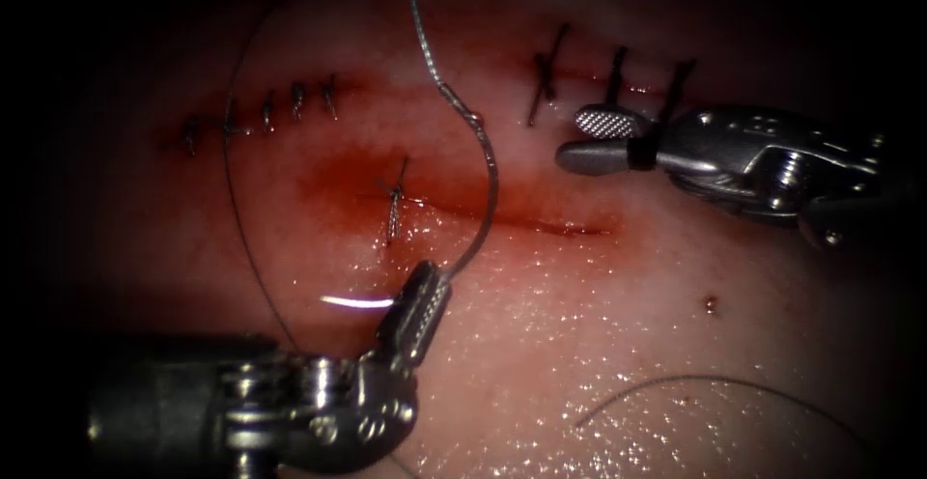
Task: Wound Closure
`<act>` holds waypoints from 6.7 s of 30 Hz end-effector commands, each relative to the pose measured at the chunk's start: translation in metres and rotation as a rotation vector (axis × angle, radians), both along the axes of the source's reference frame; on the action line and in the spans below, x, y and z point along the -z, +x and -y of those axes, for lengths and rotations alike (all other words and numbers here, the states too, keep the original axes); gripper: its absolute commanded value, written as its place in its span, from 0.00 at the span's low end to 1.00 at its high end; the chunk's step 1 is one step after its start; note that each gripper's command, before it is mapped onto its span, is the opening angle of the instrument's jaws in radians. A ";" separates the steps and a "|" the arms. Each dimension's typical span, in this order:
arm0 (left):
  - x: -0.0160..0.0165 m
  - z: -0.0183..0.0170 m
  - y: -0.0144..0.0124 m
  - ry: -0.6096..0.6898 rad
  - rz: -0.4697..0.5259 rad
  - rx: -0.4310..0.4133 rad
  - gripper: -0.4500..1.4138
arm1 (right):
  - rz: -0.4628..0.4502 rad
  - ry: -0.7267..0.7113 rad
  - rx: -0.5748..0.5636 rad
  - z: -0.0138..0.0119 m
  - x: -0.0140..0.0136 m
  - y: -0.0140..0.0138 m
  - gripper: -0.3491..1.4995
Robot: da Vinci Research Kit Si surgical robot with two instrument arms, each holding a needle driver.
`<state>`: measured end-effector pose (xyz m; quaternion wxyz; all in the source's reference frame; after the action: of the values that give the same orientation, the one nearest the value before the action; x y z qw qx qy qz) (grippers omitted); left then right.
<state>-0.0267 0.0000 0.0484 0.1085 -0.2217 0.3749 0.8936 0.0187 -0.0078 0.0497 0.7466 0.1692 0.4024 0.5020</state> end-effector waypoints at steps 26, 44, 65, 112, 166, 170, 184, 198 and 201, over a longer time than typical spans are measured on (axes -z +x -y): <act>-0.0101 -0.0017 -0.0010 -0.057 -0.065 0.055 0.00 | 0.009 0.042 -0.274 0.0004 -0.0038 0.0068 0.73; -0.0106 -0.0014 -0.0011 -0.051 -0.067 0.012 0.00 | 0.127 -0.029 -0.434 -0.0010 -0.0051 0.0080 0.00; -0.0057 -0.0035 0.0006 0.637 0.742 -0.033 0.69 | -0.232 -0.356 0.085 -0.0018 -0.0078 0.0042 0.00; -0.0154 -0.0081 -0.0005 1.638 1.283 0.132 0.00 | -0.548 -0.549 0.243 -0.0015 -0.0085 0.0066 0.00; -0.0154 -0.0068 -0.0002 1.553 1.394 0.101 0.00 | -0.285 -0.515 -0.119 0.0000 -0.0093 0.0081 0.00; -0.0153 -0.0072 -0.0001 1.463 1.374 0.083 0.00 | -0.286 -0.510 -0.086 0.0004 -0.0098 0.0081 0.00; -0.0149 -0.0054 0.0024 1.116 1.200 -0.030 0.99 | -0.317 -0.568 0.001 0.0004 -0.0111 0.0077 0.00; -0.0164 -0.0015 0.0037 0.936 0.946 -0.105 0.92 | -0.210 -0.800 0.077 -0.0027 -0.0148 0.0084 0.00; -0.0172 -0.0016 0.0028 0.897 0.924 -0.124 0.86 | -0.183 -0.829 0.079 -0.0032 -0.0155 0.0089 0.00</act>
<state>-0.0235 0.0022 0.0652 0.2896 -0.5366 -0.1291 0.7820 0.0269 -0.0045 0.0646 0.7337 -0.0919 0.6254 0.2493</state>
